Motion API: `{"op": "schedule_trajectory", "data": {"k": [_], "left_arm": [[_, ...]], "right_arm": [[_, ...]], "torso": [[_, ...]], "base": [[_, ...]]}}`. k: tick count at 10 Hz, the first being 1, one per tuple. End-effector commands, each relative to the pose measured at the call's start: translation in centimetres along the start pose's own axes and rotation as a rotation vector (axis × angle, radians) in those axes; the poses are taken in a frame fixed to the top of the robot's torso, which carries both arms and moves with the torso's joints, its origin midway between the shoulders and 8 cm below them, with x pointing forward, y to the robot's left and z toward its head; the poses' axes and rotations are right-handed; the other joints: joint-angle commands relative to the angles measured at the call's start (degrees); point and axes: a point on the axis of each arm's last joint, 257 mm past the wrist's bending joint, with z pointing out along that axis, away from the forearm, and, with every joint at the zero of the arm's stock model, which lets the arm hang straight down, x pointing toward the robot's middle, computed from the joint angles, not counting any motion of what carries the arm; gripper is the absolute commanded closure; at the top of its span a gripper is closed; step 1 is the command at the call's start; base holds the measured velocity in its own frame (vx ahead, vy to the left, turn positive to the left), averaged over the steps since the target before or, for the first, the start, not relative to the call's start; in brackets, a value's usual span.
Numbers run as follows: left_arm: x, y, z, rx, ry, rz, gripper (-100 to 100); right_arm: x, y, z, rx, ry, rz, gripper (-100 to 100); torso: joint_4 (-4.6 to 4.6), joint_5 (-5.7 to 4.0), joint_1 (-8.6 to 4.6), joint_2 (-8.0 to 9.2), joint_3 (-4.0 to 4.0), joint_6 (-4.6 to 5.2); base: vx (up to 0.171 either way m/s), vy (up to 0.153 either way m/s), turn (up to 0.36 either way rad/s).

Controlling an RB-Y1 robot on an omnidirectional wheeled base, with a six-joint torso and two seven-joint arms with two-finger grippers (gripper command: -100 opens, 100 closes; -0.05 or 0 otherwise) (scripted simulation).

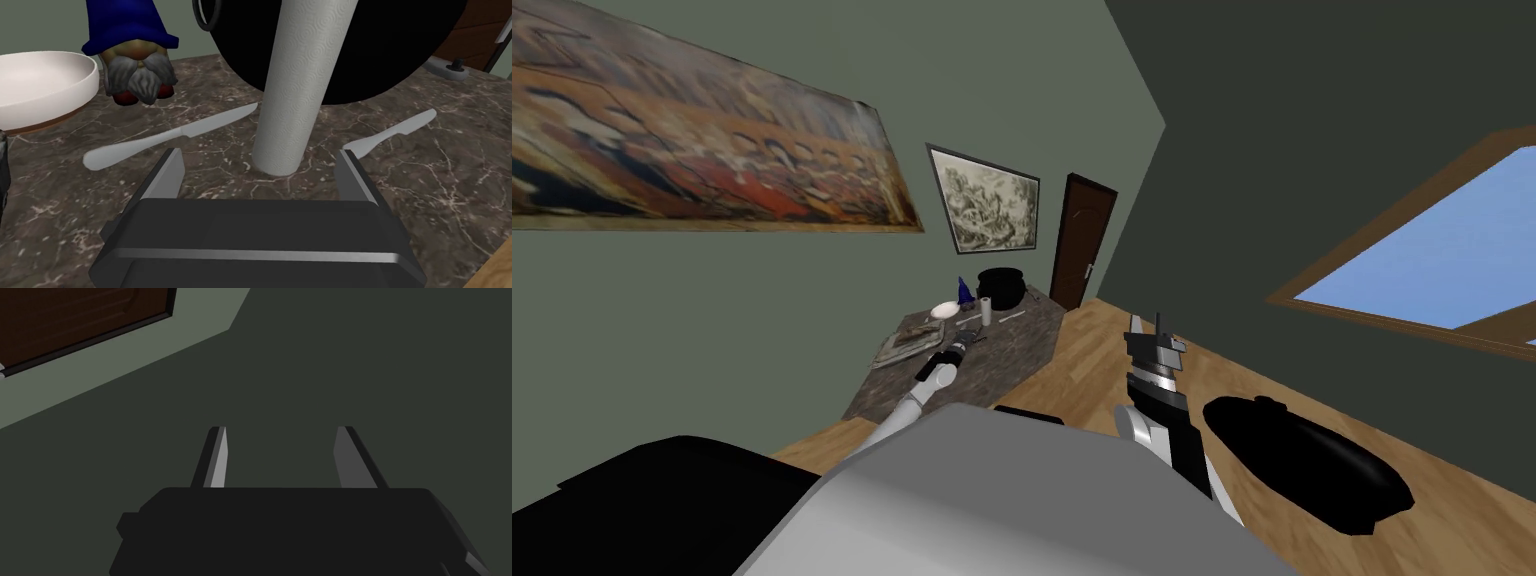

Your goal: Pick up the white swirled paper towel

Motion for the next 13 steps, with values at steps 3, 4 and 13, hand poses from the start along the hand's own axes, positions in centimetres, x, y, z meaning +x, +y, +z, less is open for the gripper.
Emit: {"op": "schedule_trajectory", "data": {"k": [3, 4, 13], "left_arm": [[1.6, 0.3, 0.3, 0.005, 0.041, -0.039, -100], [1.8, 0.4, 0.4, 0.005, 0.044, -0.042, 0], [2.9, -11.1, 3.6, 0.215, 0.062, -0.044, -100]], "right_arm": [[0.0, 0.0, 0.0, 0.000, 0.000, 0.000, 0], [0.0, 0.0, 0.0, 0.000, 0.000, 0.000, 0], [0.0, 0.0, 0.0, 0.000, 0.000, 0.000, 0]], "torso": [[-0.03, 0.02, 0.07, -0.16, -0.09, -0.01], [-0.01, 0.01, 0.03, 0.05, 0.01, -0.07], [0.15, -0.01, -0.08, 0.73, 0.41, -0.05]], "base": [[0.118, 0.025, -0.194], [0.013, 0.003, 0.009], [-0.097, -0.003, -0.227]]}}
